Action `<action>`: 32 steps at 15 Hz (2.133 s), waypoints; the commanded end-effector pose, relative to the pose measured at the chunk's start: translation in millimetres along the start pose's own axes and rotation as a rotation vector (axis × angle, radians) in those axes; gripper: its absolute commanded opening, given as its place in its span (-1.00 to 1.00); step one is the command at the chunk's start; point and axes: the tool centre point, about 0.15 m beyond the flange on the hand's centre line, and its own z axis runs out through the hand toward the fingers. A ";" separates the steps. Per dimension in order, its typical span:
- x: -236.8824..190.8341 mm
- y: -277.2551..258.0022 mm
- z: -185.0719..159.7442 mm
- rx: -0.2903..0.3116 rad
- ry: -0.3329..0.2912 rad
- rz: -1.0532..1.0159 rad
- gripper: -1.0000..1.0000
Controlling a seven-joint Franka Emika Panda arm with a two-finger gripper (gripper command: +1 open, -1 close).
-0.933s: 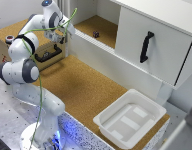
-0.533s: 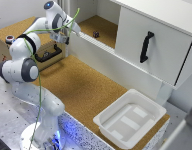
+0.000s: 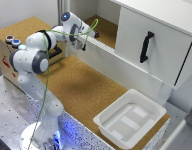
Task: Pick up the purple block
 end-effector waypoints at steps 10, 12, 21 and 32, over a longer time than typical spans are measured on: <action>28.1 -25.8 33.0 -0.187 -0.243 0.063 1.00; 28.4 -20.7 37.8 -0.236 -0.271 0.068 1.00; 19.5 -19.3 70.2 -0.273 -0.316 0.055 1.00; 19.4 3.2 87.6 -0.272 -0.317 0.075 -1.00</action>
